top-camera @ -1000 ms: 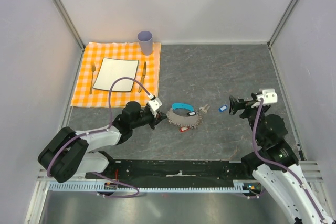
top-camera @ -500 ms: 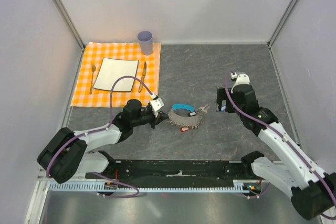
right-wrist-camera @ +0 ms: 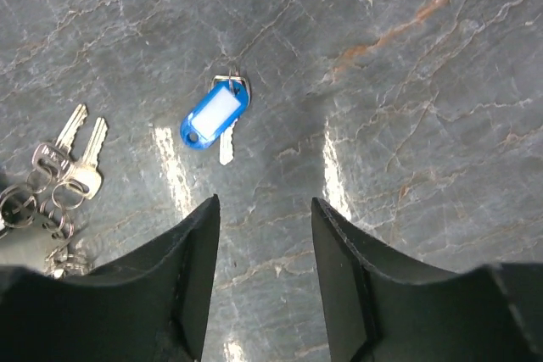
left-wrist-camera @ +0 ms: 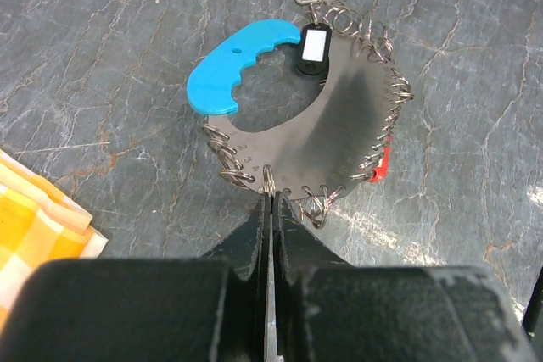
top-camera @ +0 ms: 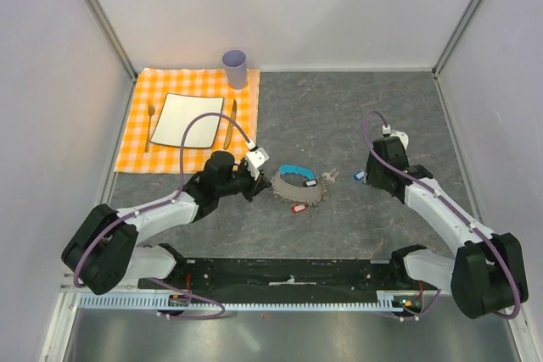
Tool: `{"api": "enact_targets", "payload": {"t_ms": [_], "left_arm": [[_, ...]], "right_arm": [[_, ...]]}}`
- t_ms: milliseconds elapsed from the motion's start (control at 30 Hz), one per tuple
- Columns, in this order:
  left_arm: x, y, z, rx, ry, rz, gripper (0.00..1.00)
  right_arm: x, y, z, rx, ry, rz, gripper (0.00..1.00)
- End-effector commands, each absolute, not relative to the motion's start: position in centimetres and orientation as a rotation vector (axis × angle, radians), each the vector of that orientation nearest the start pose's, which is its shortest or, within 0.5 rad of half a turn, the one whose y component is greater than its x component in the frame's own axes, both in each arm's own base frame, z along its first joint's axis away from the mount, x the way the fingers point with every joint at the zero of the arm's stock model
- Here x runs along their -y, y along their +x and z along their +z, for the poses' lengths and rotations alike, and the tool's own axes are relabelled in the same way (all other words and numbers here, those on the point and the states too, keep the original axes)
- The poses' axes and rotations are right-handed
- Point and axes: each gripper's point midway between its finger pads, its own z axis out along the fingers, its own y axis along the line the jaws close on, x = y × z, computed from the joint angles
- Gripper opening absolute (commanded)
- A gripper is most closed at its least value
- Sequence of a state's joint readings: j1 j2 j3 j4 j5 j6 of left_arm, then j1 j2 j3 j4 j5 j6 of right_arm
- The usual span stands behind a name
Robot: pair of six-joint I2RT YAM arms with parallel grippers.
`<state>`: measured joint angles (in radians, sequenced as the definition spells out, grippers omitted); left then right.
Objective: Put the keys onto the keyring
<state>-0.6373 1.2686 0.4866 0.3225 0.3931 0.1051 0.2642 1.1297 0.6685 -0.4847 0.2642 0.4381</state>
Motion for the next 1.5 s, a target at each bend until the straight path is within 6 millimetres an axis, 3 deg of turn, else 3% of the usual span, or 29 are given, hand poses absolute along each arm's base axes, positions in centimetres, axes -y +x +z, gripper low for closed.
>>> {"api": "enact_targets", "payload": {"t_ms": [0,467,800,1467], "left_arm": [[26.3,25.6,10.2,-1.848,0.93,-0.712,0.02],[25.5,25.9,10.7,-1.836,0.902,-0.659,0.02],[25.5,25.9,10.5,-1.843,0.909,-0.66,0.02],[25.6,25.7,10.6,-1.841,0.918,-0.673,0.02]], "right_arm": [[-3.8,29.7,8.0,-2.335,0.397,-0.039,0.48],[-4.4,34.2,6.2,-2.332,0.408,-0.077,0.34],[-4.3,34.5,4.3,-2.349,0.423,-0.094,0.29],[-3.9,33.9,2.9,-2.384,0.42,-0.131,0.2]]}}
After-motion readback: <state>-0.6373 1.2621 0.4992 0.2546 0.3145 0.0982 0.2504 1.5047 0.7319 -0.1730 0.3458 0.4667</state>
